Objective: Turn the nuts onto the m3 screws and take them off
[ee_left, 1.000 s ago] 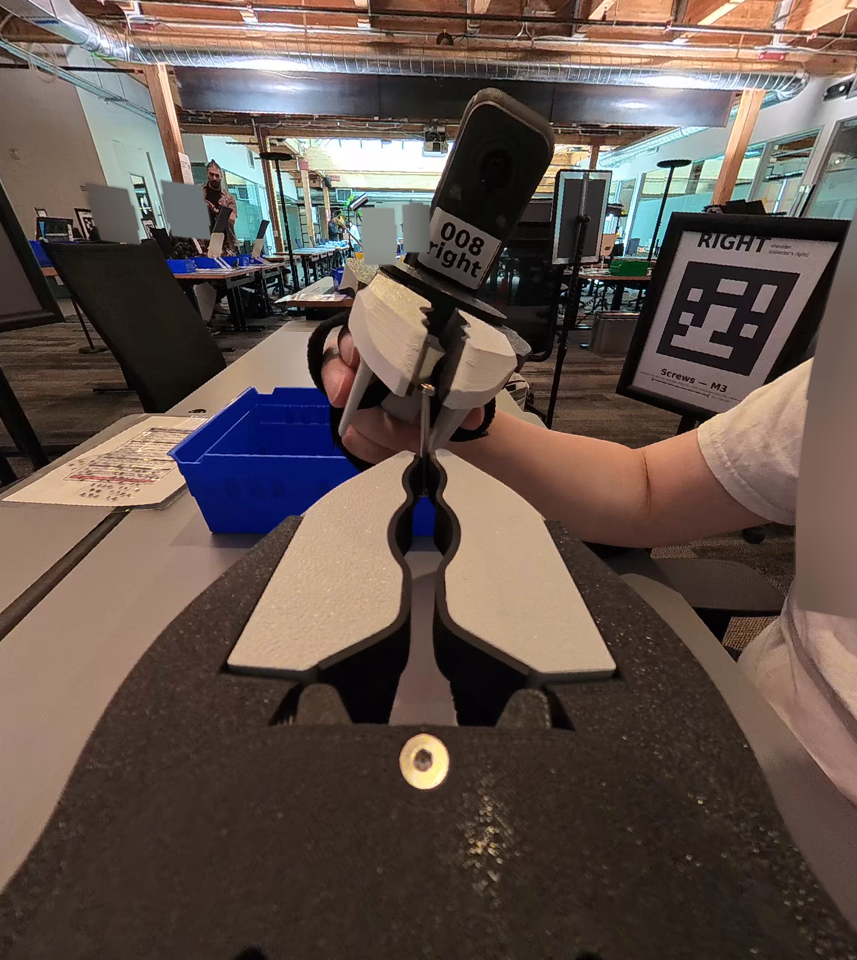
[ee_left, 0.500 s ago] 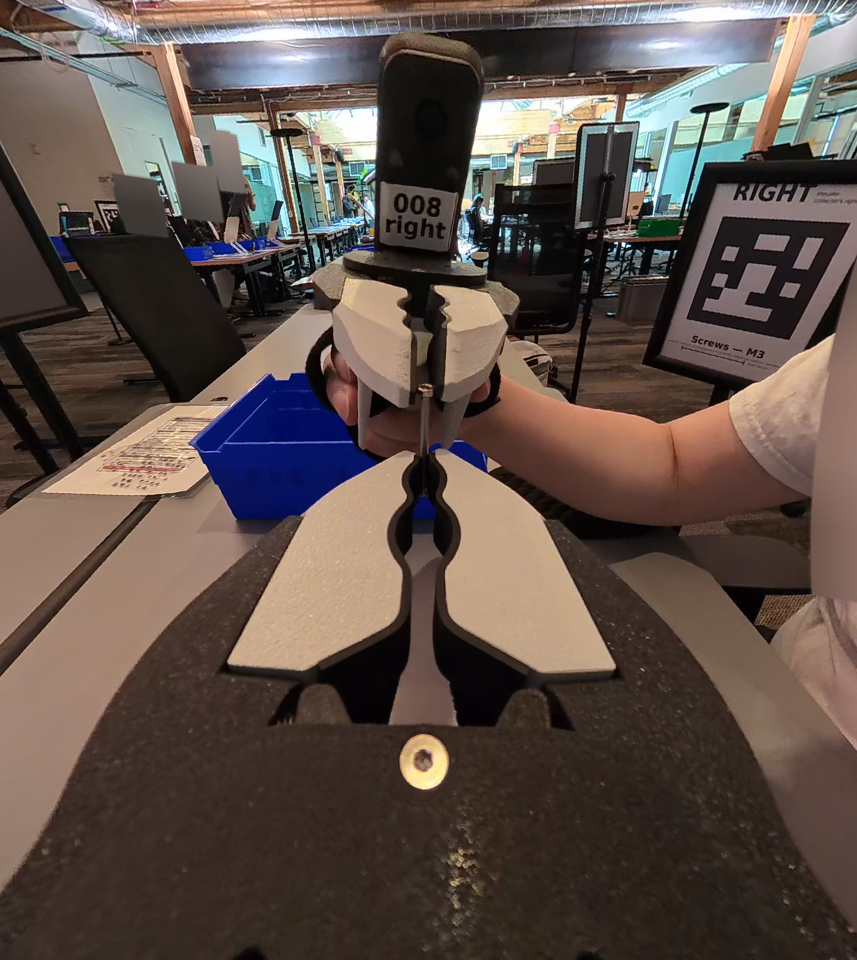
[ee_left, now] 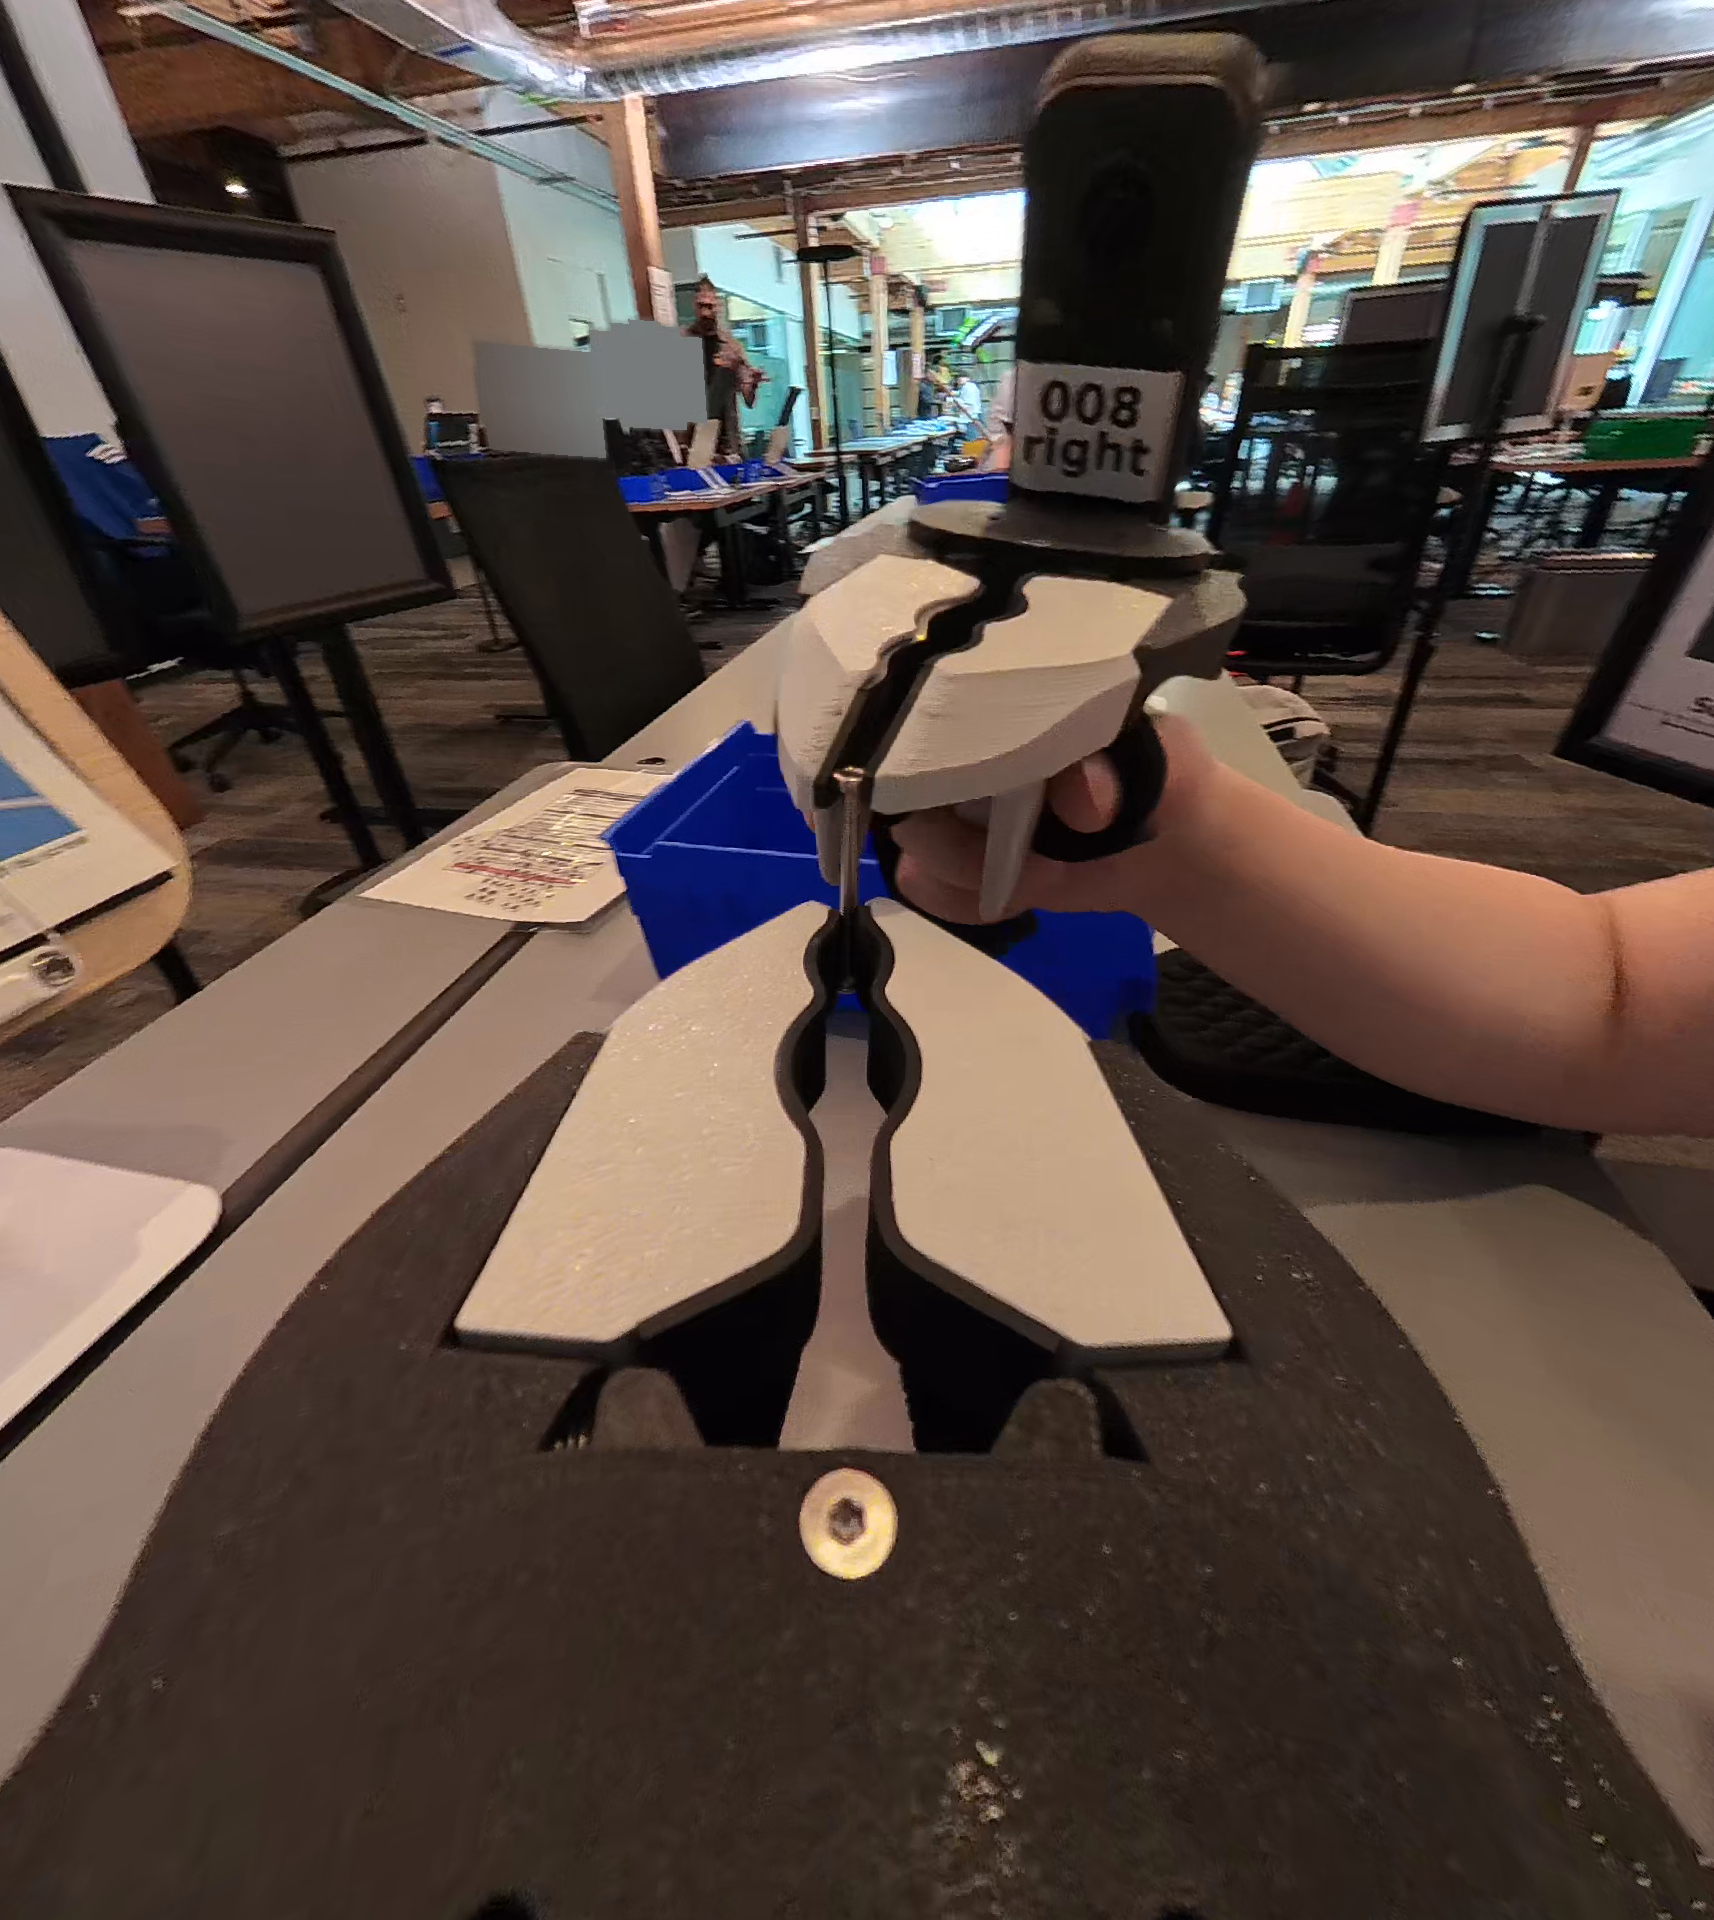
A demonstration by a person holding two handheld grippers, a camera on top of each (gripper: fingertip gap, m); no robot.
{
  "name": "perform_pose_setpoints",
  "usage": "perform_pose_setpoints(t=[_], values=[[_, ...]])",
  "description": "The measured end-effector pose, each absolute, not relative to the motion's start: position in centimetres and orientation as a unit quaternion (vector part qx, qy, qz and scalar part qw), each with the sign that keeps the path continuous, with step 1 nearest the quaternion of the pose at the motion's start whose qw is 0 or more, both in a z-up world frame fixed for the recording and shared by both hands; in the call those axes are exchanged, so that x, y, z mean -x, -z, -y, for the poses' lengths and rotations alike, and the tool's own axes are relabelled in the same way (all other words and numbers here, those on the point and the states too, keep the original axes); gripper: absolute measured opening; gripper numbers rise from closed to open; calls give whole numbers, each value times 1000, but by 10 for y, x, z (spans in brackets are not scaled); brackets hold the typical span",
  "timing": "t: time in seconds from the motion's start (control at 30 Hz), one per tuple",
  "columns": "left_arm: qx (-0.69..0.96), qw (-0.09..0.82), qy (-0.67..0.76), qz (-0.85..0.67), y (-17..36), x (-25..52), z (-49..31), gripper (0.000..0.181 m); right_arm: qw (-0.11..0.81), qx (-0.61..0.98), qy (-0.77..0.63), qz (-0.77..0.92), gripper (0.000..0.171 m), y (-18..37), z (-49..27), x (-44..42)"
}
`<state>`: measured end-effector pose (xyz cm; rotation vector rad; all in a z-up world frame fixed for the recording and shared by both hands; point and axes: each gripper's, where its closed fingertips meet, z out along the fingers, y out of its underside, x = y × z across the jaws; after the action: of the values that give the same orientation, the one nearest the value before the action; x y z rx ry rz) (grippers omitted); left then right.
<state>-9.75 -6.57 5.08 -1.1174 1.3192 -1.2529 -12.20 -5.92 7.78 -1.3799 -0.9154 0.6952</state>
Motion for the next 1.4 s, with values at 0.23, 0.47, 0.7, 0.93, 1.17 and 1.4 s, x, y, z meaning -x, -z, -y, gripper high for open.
perform_pose_setpoints(t=[0.23,0.47,0.7,0.93,1.17,1.4], values=[[499,501,496,-505,-49,101,43,2,644,650,-275,295,5,-76,36,125],[501,500,499,-501,-50,102,41,2,656,652,-250,285,6,-76,34,126],[476,467,551,-501,-58,104,53,2,682,609,-251,316,26,-93,43,117],[413,424,607,-530,-65,106,82,1,649,522,-381,401,25,-100,80,120],[379,415,607,-562,-64,106,100,1,643,519,-381,416,18,-94,81,123],[376,412,609,-564,-64,107,102,1,630,500,-400,440,14,-94,92,129]])
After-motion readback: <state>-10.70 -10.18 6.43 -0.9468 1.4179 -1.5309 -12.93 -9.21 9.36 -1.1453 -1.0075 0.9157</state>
